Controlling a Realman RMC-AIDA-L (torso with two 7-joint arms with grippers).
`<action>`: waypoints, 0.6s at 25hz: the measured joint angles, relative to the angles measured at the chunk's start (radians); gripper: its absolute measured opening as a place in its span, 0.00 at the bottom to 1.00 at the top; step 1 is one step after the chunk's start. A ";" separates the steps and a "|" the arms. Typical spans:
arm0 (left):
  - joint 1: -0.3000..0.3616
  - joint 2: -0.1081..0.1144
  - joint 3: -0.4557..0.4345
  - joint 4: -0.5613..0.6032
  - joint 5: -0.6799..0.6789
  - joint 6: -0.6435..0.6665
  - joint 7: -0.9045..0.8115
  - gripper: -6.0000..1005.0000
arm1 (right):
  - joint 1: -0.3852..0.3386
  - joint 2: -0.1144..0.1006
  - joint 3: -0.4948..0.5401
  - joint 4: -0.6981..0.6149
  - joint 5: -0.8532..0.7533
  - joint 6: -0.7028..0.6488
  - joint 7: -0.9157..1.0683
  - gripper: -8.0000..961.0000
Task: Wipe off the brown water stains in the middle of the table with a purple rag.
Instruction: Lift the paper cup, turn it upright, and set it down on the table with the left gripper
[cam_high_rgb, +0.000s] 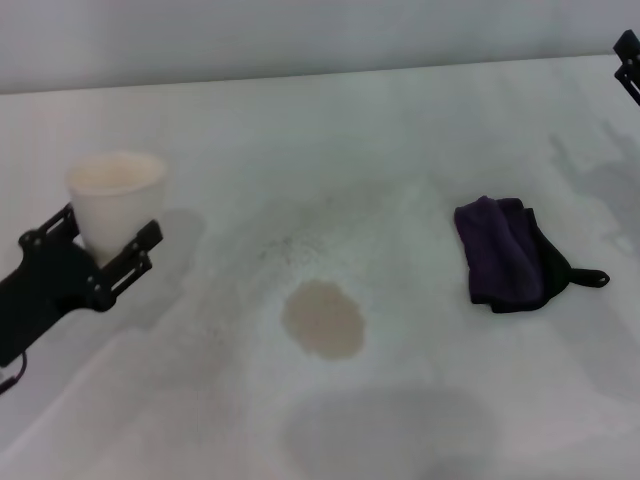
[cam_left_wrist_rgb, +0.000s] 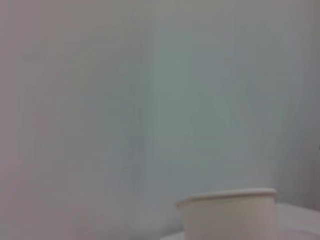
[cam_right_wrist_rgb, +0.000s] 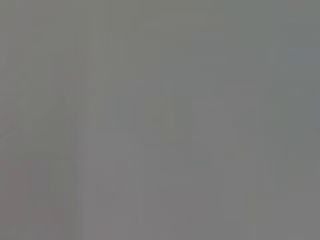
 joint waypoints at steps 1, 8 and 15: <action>0.005 -0.001 0.000 -0.009 -0.005 -0.009 0.009 0.65 | -0.001 0.000 0.000 0.000 0.000 0.000 -0.003 0.88; 0.001 -0.005 0.001 -0.081 -0.027 -0.100 0.099 0.65 | -0.006 0.000 -0.011 -0.002 0.000 -0.002 -0.002 0.88; -0.038 -0.009 0.003 -0.138 -0.029 -0.153 0.199 0.65 | -0.014 0.000 -0.020 -0.012 0.000 0.001 0.003 0.88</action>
